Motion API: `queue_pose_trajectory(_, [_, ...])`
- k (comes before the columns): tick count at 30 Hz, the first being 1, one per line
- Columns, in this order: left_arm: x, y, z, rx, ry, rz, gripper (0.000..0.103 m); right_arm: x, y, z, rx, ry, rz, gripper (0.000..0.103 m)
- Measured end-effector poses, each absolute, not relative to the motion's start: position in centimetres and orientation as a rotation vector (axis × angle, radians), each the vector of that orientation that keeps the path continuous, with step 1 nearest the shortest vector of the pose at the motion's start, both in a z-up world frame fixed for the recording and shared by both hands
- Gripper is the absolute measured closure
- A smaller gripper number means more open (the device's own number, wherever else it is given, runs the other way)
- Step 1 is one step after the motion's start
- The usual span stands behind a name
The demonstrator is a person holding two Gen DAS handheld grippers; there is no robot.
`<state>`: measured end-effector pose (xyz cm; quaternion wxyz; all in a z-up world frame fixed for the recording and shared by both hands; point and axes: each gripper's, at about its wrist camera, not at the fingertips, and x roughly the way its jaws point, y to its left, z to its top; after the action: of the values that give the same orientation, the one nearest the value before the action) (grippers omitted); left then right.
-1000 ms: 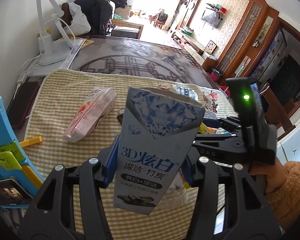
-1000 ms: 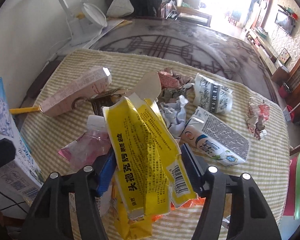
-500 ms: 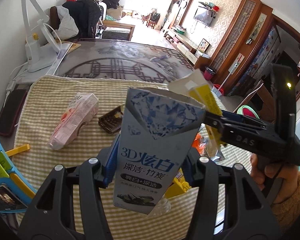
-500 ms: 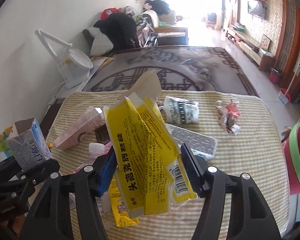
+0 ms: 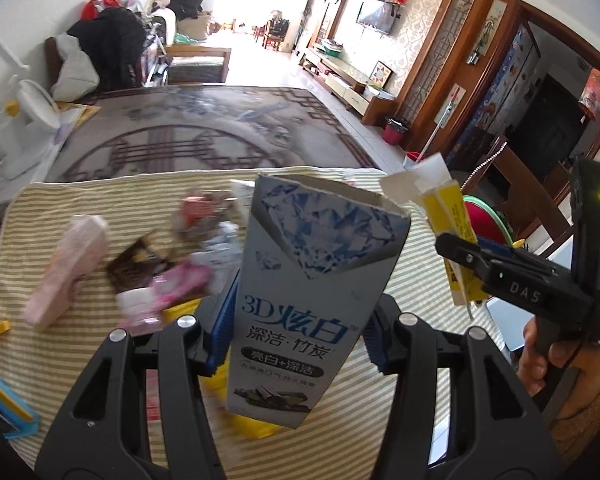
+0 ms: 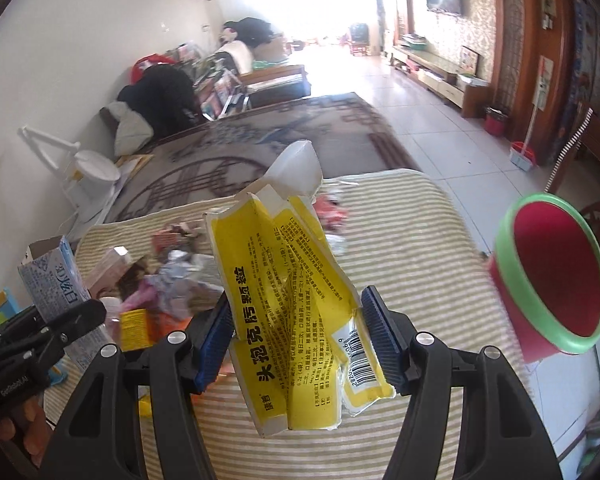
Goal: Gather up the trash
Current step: 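Carry both items to the red bucket and release them inside, then move both tools back over the trash on the table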
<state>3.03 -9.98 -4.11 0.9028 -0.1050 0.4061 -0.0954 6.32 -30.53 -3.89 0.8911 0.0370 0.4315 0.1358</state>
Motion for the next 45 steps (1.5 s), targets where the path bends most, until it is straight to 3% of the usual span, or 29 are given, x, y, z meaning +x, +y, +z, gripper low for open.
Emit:
queue_pose_trajectory(13, [8.5, -26.5, -4.3, -0.114, 0.877, -0.325, 0.052, 10.2, -53.3, -7.4, 0.188, 0.966, -0.028, 0.038])
queue_pose_trajectory(20, [11.6, -34.6, -3.8, -0.041, 0.869, -0.468, 0.052, 10.4, -59.1, -8.7, 0.274, 0.977, -0.083, 0.029])
queue_pose_trajectory(31, [15.9, -46.5, -5.3, 0.040, 0.913, -0.663, 0.052, 7.2, -65.9, -6.3, 0.292, 0.863, -0.269, 0.028])
queue_pose_trajectory(36, [16.0, -48.7, -5.5, 0.079, 0.915, -0.692, 0.049, 5.6, -67.6, -6.4, 0.315, 0.860, -0.316, 0.028])
queue_pose_trajectory(37, [15.9, -48.8, -5.7, 0.091, 0.921, -0.687, 0.038, 5.3, -67.8, -6.4, 0.318, 0.858, -0.320, 0.028])
queue_pose_trajectory(39, [15.8, -48.5, -5.8, 0.093, 0.921, -0.678, 0.030, 5.1, -67.8, -6.3, 0.325, 0.853, -0.324, 0.028])
queue_pose_trajectory(45, [14.0, -43.9, -4.5, 0.038, 0.873, -0.603, 0.030, 6.2, -65.4, -5.6, 0.307, 0.839, -0.268, 0.028])
